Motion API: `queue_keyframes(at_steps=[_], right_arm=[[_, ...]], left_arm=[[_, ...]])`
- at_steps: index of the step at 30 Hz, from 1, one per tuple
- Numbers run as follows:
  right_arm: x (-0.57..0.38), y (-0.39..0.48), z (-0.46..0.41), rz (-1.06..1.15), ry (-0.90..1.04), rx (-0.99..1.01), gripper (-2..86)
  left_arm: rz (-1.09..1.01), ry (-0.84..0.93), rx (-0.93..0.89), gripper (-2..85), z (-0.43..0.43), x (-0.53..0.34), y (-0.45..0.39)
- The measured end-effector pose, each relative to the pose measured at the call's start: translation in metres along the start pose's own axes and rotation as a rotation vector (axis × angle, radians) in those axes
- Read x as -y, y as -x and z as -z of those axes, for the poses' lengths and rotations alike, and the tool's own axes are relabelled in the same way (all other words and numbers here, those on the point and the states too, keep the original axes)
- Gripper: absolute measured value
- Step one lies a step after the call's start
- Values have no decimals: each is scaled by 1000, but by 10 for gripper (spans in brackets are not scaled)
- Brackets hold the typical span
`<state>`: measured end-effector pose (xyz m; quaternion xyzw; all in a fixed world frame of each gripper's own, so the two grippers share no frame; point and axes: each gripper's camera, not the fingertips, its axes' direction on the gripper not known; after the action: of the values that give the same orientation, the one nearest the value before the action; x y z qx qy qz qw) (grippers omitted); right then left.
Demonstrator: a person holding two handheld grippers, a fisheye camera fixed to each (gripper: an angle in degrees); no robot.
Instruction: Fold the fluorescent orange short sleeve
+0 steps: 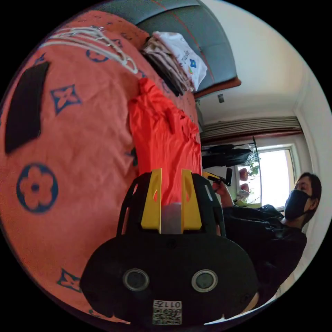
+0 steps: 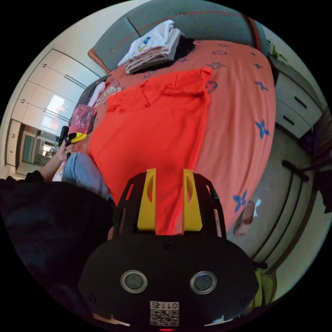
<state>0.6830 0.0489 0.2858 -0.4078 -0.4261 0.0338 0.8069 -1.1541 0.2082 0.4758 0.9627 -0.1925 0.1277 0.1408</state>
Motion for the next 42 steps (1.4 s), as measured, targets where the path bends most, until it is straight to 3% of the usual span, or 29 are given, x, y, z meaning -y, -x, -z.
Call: queue_keyframes(at_steps=[8,12,15,21,28,34,42], right_arm=[[-67,-19,-14,46,239,-35,112],[-83,-32,-29,71,400,116,96],[-92,-40,-39,48,451,121,81],[-103,-40,-39,82,471,187,29],[-108,-41,4,35,174,331,3],[-106,-32,21,11,159,155,-1],[-98,-3,37,49,189,46,0]], left_arm=[[200,-175,-65,90,11,-98,57],[237,-104,-40,107,-7,-126,71],[260,-14,-3,116,-26,-145,81],[269,-19,-80,123,-42,-177,99],[199,-89,34,137,-30,-194,99],[99,-126,203,149,2,-205,88],[237,-138,155,141,-1,-214,111]])
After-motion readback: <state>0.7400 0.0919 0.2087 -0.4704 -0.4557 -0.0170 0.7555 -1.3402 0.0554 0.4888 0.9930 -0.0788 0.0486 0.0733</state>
